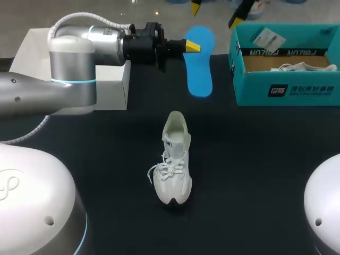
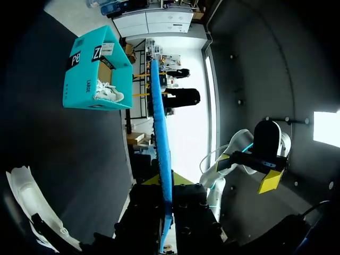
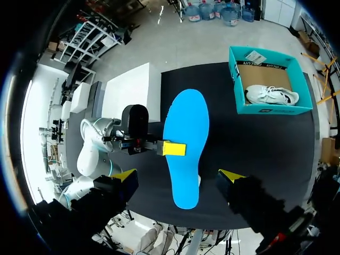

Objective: Take the shoe out of the shoebox, open the shoe tongue, remove and reinsert the insole, then place the shoe into the shoebox

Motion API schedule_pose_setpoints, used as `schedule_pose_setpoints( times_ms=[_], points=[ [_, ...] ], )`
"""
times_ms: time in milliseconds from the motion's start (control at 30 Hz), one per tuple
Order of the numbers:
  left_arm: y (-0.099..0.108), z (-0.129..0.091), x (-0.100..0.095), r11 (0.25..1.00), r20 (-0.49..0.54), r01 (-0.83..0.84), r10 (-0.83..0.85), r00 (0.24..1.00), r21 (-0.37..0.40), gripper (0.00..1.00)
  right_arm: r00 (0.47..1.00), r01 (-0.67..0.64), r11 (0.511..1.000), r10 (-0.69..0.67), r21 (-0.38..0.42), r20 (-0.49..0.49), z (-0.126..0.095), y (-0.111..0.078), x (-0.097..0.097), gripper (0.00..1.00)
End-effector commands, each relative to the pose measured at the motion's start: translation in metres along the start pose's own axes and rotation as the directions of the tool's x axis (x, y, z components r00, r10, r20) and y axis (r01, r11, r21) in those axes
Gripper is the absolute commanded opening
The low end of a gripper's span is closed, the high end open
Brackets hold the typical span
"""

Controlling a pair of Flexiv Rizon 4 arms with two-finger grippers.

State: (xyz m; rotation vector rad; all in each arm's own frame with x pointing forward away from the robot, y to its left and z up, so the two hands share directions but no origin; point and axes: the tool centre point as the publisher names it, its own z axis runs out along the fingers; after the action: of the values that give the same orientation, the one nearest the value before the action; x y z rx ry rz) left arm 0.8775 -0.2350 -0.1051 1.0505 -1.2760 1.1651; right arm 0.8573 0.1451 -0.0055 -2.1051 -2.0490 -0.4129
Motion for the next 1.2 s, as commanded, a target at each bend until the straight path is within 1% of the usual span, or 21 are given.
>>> schedule_pose_setpoints(
  times_ms=[33, 167, 367, 533, 667, 767, 800, 1200],
  points=[
    [0.002, -0.001, -0.001, 1.0, 0.001, 0.008, -0.008, 1.0, -0.004, 0.0, 0.987, 0.014, 1.0, -0.015, 0.007, 0.159, -0.003, 0.002, 0.008, 1.0],
    [0.002, -0.002, -0.004, 1.0, 0.007, 0.011, -0.011, 1.0, -0.005, 0.0, 0.975, -0.005, 1.0, 0.003, 0.007, 0.221, -0.006, 0.003, 0.012, 1.0],
    [0.004, -0.002, -0.004, 1.0, 0.007, 0.003, -0.003, 1.0, 0.0, 0.0, 0.969, -0.084, 0.996, 0.081, 0.005, 0.233, -0.008, 0.006, 0.013, 1.0],
    [0.004, -0.003, -0.003, 1.0, 0.007, 0.002, -0.002, 1.0, 0.002, 0.0, 0.966, -0.084, 0.996, 0.081, 0.002, 0.244, -0.004, 0.007, 0.016, 1.0],
    [0.005, -0.003, -0.002, 1.0, 0.007, 0.003, -0.003, 1.0, 0.002, 0.0, 0.958, -0.072, 0.997, 0.066, 0.011, 0.279, 0.001, 0.008, 0.018, 1.0],
    [0.005, -0.003, -0.002, 1.0, 0.007, 0.002, -0.002, 1.0, 0.001, 0.0, 0.957, -0.067, 0.998, 0.059, 0.018, 0.283, 0.004, 0.008, 0.019, 1.0],
    [0.005, -0.003, -0.002, 1.0, 0.007, 0.002, -0.002, 1.0, 0.001, 0.0, 0.962, -0.062, 0.998, 0.056, 0.015, 0.266, 0.005, 0.008, 0.019, 1.0],
    [0.005, -0.002, -0.003, 1.0, 0.02, 0.0, 0.0, 1.0, -0.001, 0.0, 0.962, -0.062, 0.998, 0.056, 0.015, 0.266, 0.005, 0.008, 0.019, 1.0]
  ],
)
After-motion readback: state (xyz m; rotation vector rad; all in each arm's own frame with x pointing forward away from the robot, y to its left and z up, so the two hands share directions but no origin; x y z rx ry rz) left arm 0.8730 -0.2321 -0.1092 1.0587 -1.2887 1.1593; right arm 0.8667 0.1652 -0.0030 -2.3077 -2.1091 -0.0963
